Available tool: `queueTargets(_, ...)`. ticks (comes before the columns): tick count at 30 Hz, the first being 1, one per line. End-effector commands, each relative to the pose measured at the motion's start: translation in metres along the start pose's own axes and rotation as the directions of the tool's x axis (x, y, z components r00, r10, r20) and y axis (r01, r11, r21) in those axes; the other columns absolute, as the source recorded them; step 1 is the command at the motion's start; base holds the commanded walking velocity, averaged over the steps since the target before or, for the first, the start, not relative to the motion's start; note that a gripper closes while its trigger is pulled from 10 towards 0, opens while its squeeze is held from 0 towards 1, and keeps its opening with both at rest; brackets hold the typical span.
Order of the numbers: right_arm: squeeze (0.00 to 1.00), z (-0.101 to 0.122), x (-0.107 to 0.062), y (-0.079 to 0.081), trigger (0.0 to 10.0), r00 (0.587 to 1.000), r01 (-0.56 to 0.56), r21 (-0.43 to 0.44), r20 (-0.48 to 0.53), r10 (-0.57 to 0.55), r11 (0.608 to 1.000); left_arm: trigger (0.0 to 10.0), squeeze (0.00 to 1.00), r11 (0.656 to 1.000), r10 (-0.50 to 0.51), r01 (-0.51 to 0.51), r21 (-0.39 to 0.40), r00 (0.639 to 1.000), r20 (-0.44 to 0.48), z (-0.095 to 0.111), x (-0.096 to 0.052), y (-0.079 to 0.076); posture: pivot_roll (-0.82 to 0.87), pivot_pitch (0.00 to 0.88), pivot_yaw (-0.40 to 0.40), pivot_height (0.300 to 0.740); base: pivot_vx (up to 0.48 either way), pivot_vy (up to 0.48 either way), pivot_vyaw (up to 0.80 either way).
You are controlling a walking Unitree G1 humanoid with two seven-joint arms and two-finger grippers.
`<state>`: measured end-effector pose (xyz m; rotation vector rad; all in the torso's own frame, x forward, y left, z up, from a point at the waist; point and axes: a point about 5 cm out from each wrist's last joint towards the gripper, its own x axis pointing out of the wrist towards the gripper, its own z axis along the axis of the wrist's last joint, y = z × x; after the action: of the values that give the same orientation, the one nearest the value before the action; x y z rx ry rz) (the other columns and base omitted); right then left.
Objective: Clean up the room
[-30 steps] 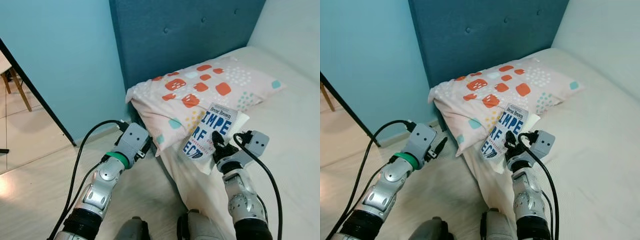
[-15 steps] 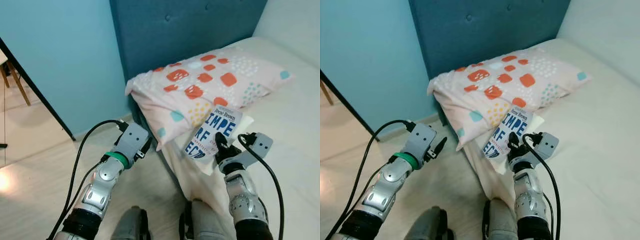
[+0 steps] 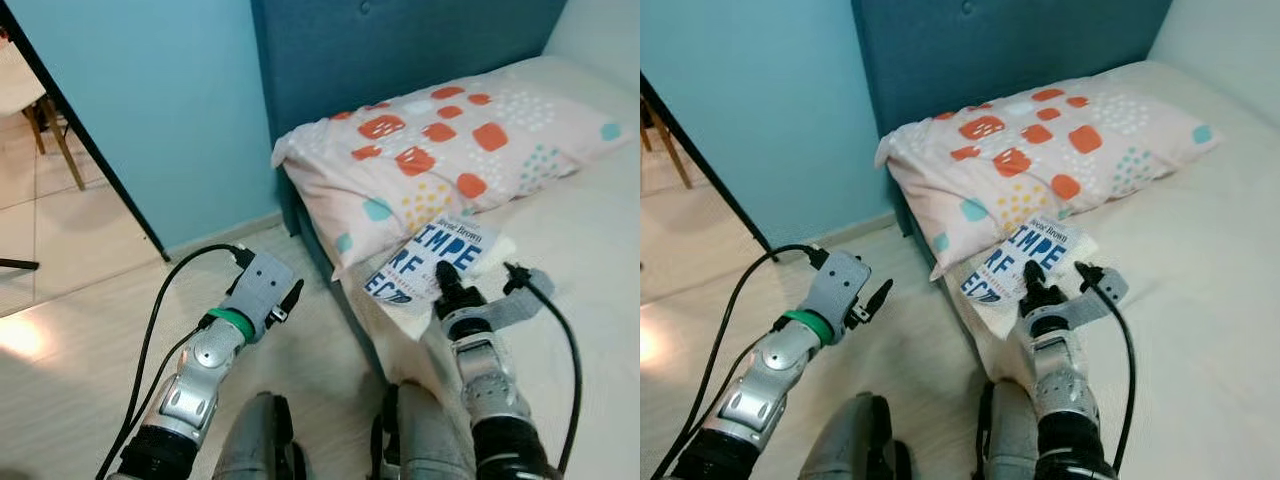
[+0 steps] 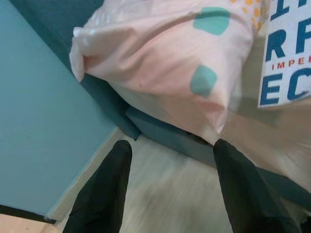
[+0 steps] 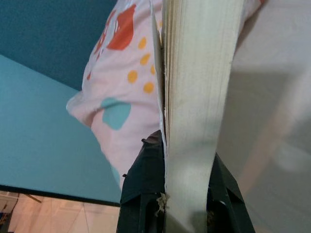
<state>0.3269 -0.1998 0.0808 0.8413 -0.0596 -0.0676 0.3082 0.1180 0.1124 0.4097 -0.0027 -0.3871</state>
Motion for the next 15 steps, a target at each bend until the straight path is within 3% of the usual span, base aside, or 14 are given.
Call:
queueTargets(1, 0.0, 0.01, 0.005, -0.003, 10.0, 0.999, 0.009, -0.014, 0.047, -0.008, 1.0, 10.0, 0.0, 1.0, 0.002, -0.002, -0.006, 1.0, -0.008, 0.0, -0.004, 0.005, 0.05, 0.196, 0.105, 0.621, 0.0, 0.0, 0.0)
queueTargets(9, 0.0, 0.039, 0.012, -0.022, 10.0, 0.977, 0.177, -0.131, 0.142, -0.158, 0.975, 10.0, 0.0, 1.0, 0.025, -0.025, 0.016, 1.0, 0.012, 0.01, -0.013, 0.025, 0.08, 0.237, 0.13, 0.621, 0.0, 0.0, 0.0)
queueTargets(15, 0.0, 0.048, 0.014, -0.034, 10.0, 0.961, 0.244, -0.085, 0.157, -0.229, 0.966, 10.0, 0.0, 0.999, 0.024, -0.024, 0.027, 1.0, 0.004, 0.012, -0.021, 0.03, 0.12, 0.276, 0.153, 0.621, 0.0, 0.0, 0.0)
